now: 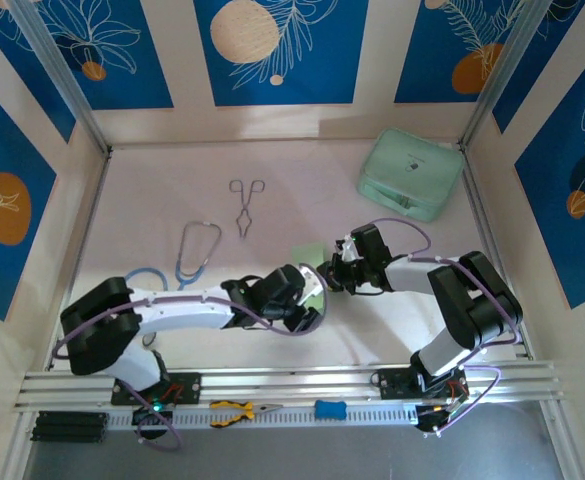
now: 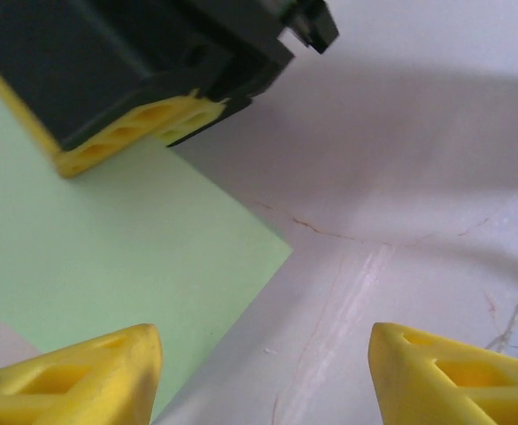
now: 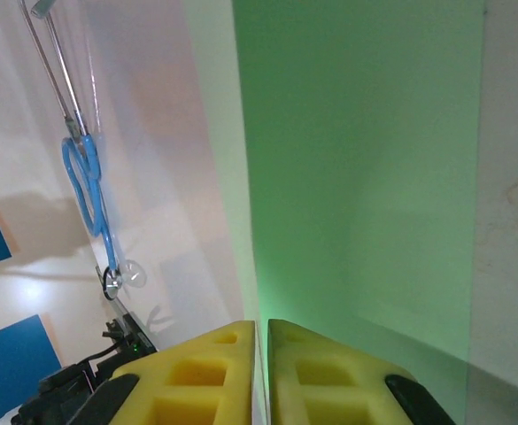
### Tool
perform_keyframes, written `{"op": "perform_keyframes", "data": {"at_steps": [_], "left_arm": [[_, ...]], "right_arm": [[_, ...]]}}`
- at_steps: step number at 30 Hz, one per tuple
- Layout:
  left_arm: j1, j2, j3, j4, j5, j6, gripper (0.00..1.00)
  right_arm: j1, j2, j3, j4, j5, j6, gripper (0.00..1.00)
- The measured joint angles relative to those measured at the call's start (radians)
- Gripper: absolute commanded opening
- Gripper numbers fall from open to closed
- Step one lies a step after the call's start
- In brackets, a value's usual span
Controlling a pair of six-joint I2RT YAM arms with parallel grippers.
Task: Fold a paper plane with a square sheet of paper (pick it up from the middle)
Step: Fold the triangle a second time at the center of the table.
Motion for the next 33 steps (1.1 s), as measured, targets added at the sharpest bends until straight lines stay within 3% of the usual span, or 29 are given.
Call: {"op": "perform_keyframes", "data": {"at_steps": [7, 15, 26, 33], "left_arm": [[-0.087, 0.083, 0.064, -0.041, -0.156, 0.080, 0.68], [-0.114, 0.163, 0.135, -0.070, -0.315, 0.117, 0.66], [-0.114, 0.183, 0.146, -0.089, -0.372, 0.139, 0.28], [-0.113, 0.183, 0.146, -0.089, -0.360, 0.127, 0.05]], "right_arm": [[-0.005, 0.000, 0.000, -0.010, -0.007, 0.000, 0.12], [-0.009, 0.000, 0.000, -0.019, -0.014, 0.000, 0.12], [-0.016, 0.000, 0.000, -0.021, -0.016, 0.000, 0.15], [-0.019, -0.021, -0.001, -0.052, -0.009, -0.003, 0.30]]}}
